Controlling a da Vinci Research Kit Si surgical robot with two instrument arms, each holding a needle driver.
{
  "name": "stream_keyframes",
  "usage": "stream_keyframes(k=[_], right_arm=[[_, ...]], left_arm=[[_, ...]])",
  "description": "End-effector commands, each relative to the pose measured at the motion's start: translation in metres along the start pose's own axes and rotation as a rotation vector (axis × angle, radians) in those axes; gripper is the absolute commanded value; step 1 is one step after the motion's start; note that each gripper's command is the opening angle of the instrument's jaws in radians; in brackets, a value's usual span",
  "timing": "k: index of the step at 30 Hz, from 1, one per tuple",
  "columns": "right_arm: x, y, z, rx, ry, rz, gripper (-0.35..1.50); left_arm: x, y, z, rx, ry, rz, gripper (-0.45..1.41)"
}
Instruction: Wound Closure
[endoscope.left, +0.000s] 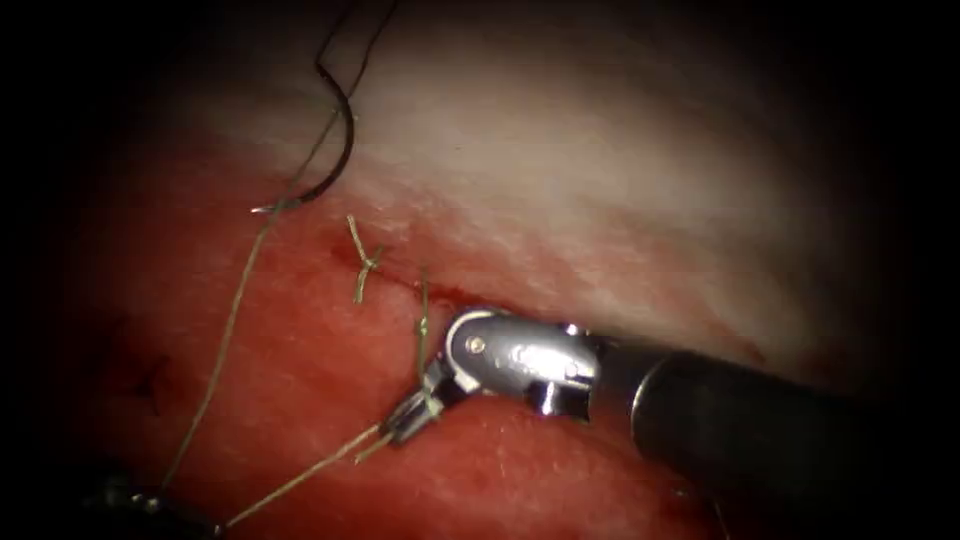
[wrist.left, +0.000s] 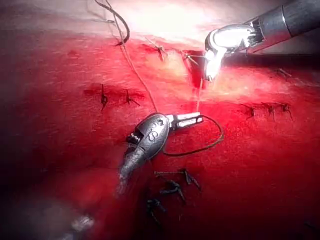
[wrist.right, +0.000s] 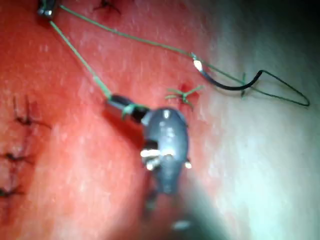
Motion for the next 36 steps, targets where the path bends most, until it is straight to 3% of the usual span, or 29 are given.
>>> stream_keyframes(k=[1, 11, 21, 36], right_arm=[[-0.0007, 0.0012, -0.0002, -0.006, -0.001, 0.0, -0.35], [-0.0027, 0.0045, -0.0061, -0.083, -0.01, 0.039, -0.35], [-0.0063, 0.0093, -0.012, -0.2, -0.031, 0.079, -0.35], [-0.0076, 0.0134, -0.0141, -0.349, -0.033, 0.124, -0.35]], left_arm=[[-0.0014, 0.0005, 0.0007, -0.003, -0.013, -0.006, -0.45], [-0.0031, 0.0026, 0.0008, -0.014, -0.041, -0.022, -0.45], [-0.0037, 0.0031, 0.0009, -0.011, -0.048, -0.033, -0.45], [-0.004, 0.0041, 0.0009, -0.001, -0.056, -0.039, -0.45]])
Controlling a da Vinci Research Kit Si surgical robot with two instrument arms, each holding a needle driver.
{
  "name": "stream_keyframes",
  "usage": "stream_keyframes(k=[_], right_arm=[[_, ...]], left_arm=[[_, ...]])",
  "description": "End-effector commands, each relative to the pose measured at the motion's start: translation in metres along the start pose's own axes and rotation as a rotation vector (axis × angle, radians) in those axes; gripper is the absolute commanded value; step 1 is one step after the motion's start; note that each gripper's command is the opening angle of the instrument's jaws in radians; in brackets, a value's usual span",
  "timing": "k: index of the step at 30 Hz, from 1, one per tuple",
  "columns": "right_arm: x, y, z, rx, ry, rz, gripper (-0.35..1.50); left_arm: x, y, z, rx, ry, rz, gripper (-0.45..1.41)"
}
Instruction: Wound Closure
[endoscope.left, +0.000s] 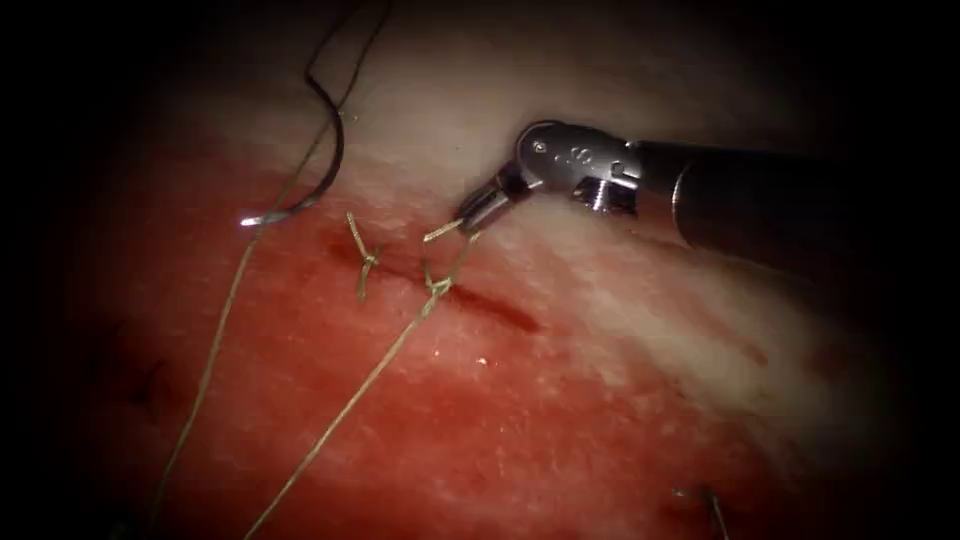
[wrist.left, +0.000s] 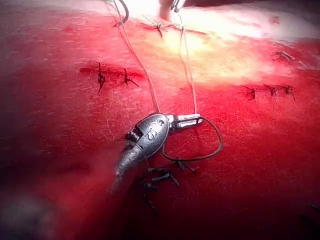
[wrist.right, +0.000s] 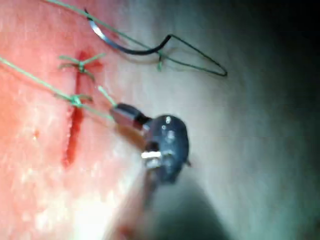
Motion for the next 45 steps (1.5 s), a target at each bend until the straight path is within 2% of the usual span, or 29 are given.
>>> stream_keyframes(k=[1, 6, 15, 20, 26, 31, 36, 41, 45], right_arm=[[-0.0001, 0.0015, 0.0008, -0.018, 0.001, 0.004, -0.35], [-0.0007, 0.0019, 0.0013, -0.06, 0.0, 0.02, -0.35], [-0.0038, 0.0028, 0.0016, -0.171, -0.032, 0.069, -0.35], [-0.0048, 0.0021, 0.0012, -0.216, -0.014, 0.099, -0.35], [-0.0057, 0.001, 0.0014, -0.26, -0.033, 0.12, -0.35], [-0.0061, 0.0019, -0.0013, -0.343, -0.07, 0.098, -0.35], [-0.0074, 0.0029, -0.0031, -0.402, -0.069, 0.113, -0.35], [-0.0088, 0.002, -0.0017, -0.392, -0.064, 0.108, -0.35], [-0.0087, 0.0011, -0.0011, -0.385, -0.062, 0.106, -0.35]], left_arm=[[-0.0009, 0.0005, 0.0007, -0.002, 0.001, -0.006, -0.45], [-0.0011, 0.0017, 0.0009, -0.004, -0.002, -0.017, -0.45], [-0.0003, 0.0038, 0.0016, -0.003, -0.008, -0.018, -0.45], [0.0015, 0.0059, 0.0021, -0.019, -0.014, -0.019, -0.45], [0.0044, 0.0078, 0.0029, -0.019, -0.011, -0.027, -0.45], [0.0068, 0.0094, 0.0027, -0.026, -0.007, -0.003, -0.45], [0.0063, 0.0094, 0.0025, -0.032, -0.012, 0.005, -0.45], [0.0057, 0.009, 0.0023, -0.036, -0.014, 0.006, -0.45], [0.0059, 0.009, 0.0021, -0.04, -0.012, 0.005, -0.45]])
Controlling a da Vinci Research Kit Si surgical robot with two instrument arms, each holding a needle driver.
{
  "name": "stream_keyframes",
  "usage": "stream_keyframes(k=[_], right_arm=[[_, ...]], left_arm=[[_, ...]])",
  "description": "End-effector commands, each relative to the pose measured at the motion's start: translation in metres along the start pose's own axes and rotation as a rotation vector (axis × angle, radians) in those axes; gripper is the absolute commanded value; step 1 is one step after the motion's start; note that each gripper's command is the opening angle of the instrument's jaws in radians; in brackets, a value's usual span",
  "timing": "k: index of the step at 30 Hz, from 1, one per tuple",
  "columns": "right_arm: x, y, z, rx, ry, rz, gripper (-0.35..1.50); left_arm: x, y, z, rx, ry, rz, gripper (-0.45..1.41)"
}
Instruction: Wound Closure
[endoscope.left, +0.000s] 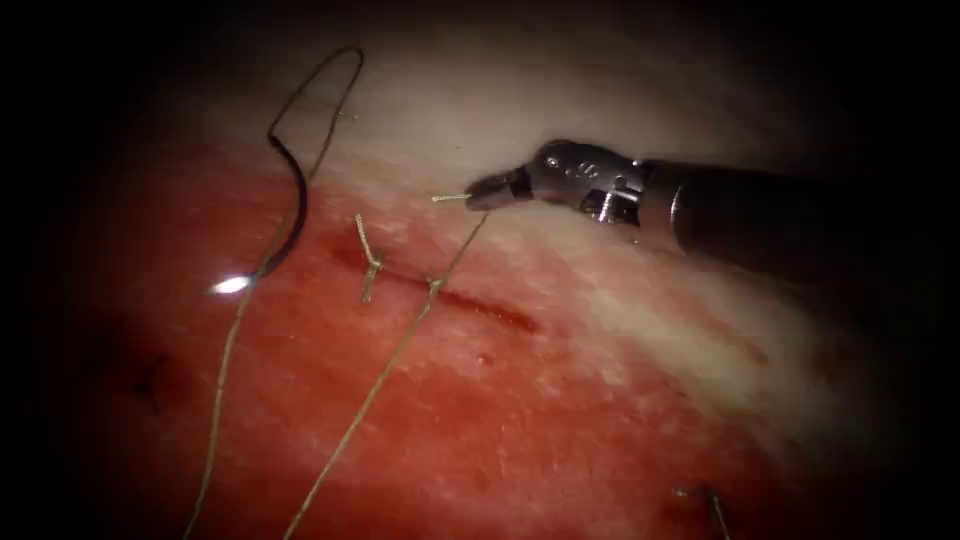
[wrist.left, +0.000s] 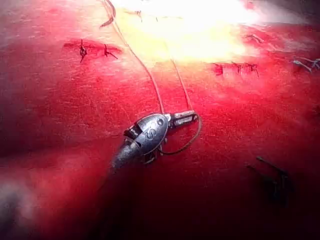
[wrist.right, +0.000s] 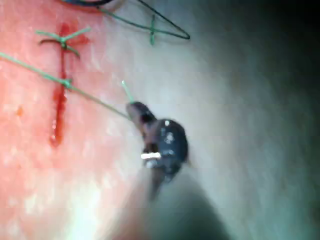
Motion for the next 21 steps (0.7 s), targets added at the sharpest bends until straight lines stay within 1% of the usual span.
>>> stream_keyframes(k=[1, 3, 6, 12, 16, 21], right_arm=[[0.0004, 0.0, 0.0008, 0.005, 0.003, -0.001, -0.35], [0.0006, -0.0001, 0.0006, 0.012, 0.008, 0.001, -0.35], [0.001, -0.0007, 0.0007, 0.024, 0.05, 0.0, -0.35], [0.0025, -0.0028, 0.0007, 0.044, 0.106, 0.039, -0.35], [0.0034, -0.0025, 0.0004, 0.044, 0.117, 0.05, -0.35], [0.0032, -0.0021, 0.0004, 0.034, 0.114, 0.05, -0.35]], left_arm=[[-0.0006, 0.0004, 0.0004, -0.001, 0.001, -0.005, -0.45], [-0.0004, 0.0004, 0.0001, -0.002, -0.001, -0.007, -0.45], [0.0003, 0.0002, -0.0006, 0.004, -0.003, 0.0, -0.45], [0.0024, -0.0007, -0.002, 0.018, -0.008, 0.016, -0.45], [0.0028, -0.0001, -0.0026, 0.019, -0.01, 0.027, -0.45], [0.0028, 0.0004, -0.0026, 0.021, -0.012, 0.029, -0.45]])
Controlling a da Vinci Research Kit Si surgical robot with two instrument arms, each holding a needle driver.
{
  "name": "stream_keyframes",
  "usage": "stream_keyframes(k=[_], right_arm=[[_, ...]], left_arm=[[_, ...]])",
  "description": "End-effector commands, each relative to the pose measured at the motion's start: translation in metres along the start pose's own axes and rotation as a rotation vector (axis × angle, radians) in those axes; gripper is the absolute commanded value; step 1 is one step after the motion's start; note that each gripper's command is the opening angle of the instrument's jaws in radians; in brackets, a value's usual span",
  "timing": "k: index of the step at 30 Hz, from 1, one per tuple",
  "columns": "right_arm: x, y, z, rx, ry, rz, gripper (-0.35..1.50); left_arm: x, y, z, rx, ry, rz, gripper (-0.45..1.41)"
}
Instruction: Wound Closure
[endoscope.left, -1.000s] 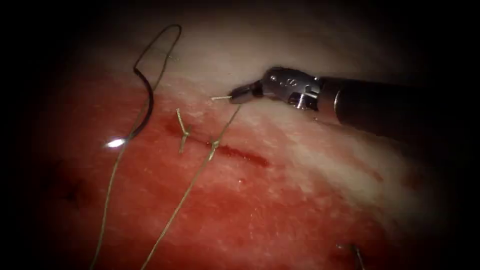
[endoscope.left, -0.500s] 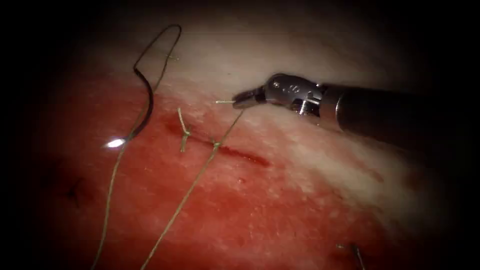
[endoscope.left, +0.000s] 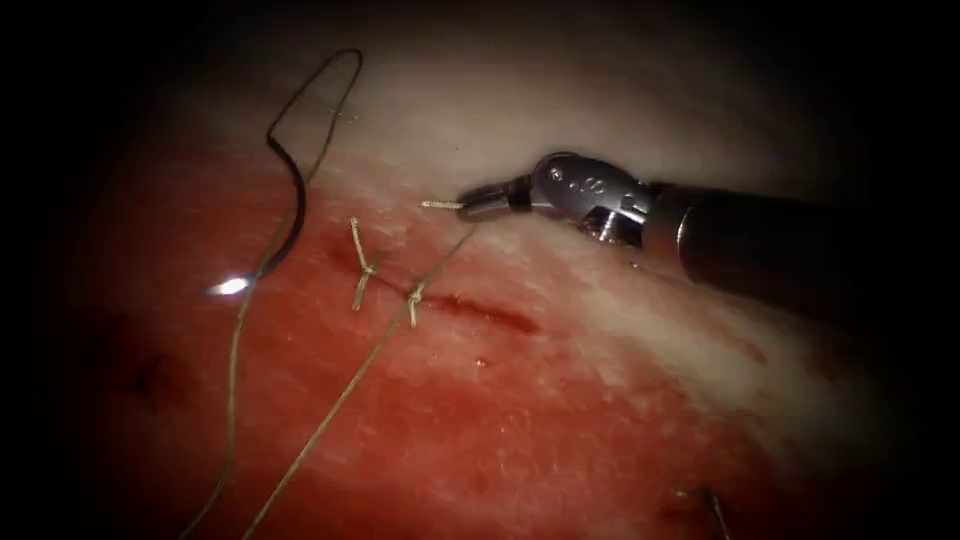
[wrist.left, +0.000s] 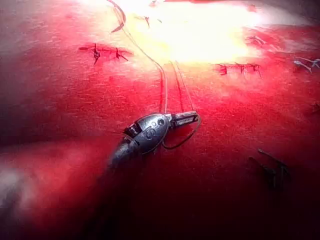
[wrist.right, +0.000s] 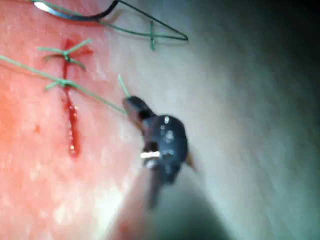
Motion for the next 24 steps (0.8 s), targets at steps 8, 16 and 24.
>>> stream_keyframes(k=[8, 16, 24], right_arm=[[0.0001, -0.0008, 0.0006, -0.04, 0.106, 0.039, 0.39], [0.0026, -0.0013, -0.0036, -0.181, 0.227, 0.158, 1.41], [0.0042, -0.0049, -0.0099, -0.25, 0.238, 0.206, 1.4]], left_arm=[[0.0018, -0.0041, 0.002, 0.033, 0.015, 0.037, -0.45], [0.0052, -0.0114, 0.0038, 0.079, 0.039, 0.118, -0.45], [0.0075, -0.0191, 0.0032, 0.137, 0.05, 0.186, -0.45]])
